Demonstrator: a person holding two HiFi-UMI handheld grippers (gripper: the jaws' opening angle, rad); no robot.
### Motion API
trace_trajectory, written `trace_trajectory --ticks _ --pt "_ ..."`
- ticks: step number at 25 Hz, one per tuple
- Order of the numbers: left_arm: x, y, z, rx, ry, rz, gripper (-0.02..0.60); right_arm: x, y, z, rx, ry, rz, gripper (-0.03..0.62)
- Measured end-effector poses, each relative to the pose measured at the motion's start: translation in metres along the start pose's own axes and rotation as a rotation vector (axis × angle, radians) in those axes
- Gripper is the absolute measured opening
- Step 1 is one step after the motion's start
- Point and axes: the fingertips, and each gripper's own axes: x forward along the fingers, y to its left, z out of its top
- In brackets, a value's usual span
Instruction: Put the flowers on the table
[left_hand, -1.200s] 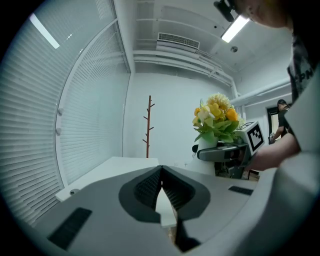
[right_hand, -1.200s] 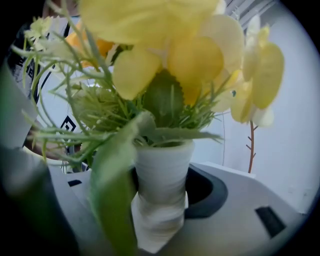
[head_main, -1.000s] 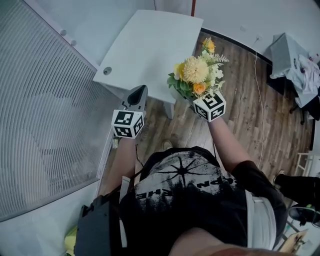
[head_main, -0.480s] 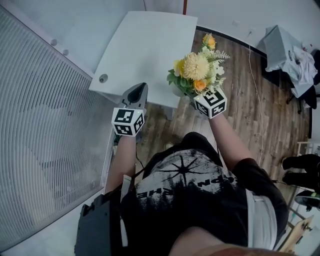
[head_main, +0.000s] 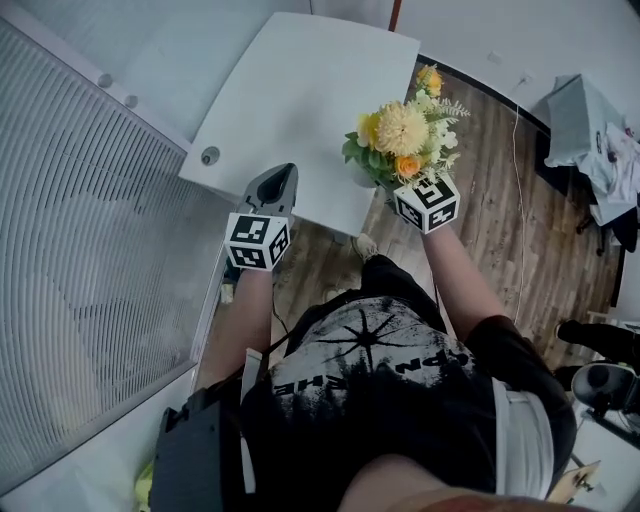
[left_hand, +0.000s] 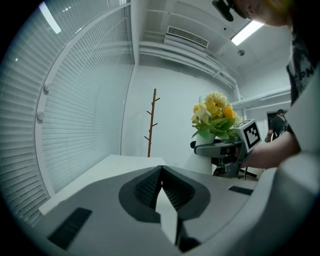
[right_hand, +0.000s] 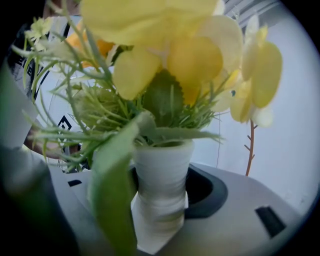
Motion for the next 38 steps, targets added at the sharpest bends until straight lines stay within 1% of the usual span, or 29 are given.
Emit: trace_trajectory --ticks 1,6,11,17,21,23,31,38 --pt "0.009 0.008 -0.004 -0.007 0.0 0.007 0.012 0.01 -0.007 -0.005 -0.002 0.004 0.008 0.256" --pt "0.039 0.072 -0.04 -0.045 -0.014 0.037 0.012 0.089 -0.023 -0.041 -0.027 0.034 0.037 0.256" --pt "0.065 0.102 -0.057 -0.08 0.004 0.077 0.012 0.144 -0.046 -0.06 -0.035 0.062 0.088 0.256" --pt "0.084 0.111 -0.075 -0.089 0.052 0.116 0.012 0.184 -0.067 -0.079 -0.02 0.082 0.132 0.256" --pt "0.093 0.117 -0.088 -0.144 0.07 0.131 0.012 0.207 -0.079 -0.093 -0.014 0.095 0.156 0.256" --pt "0.097 0.119 -0.094 -0.153 0.082 0.142 0.012 0.217 -0.083 -0.099 -0.011 0.099 0.167 0.256" --pt "0.11 0.115 -0.113 -0.171 0.108 0.166 0.012 0.243 -0.092 -0.116 -0.036 0.092 0.196 0.255" --pt "0.115 0.115 -0.125 -0.162 0.136 0.171 0.012 0.255 -0.089 -0.126 -0.037 0.086 0.213 0.256"
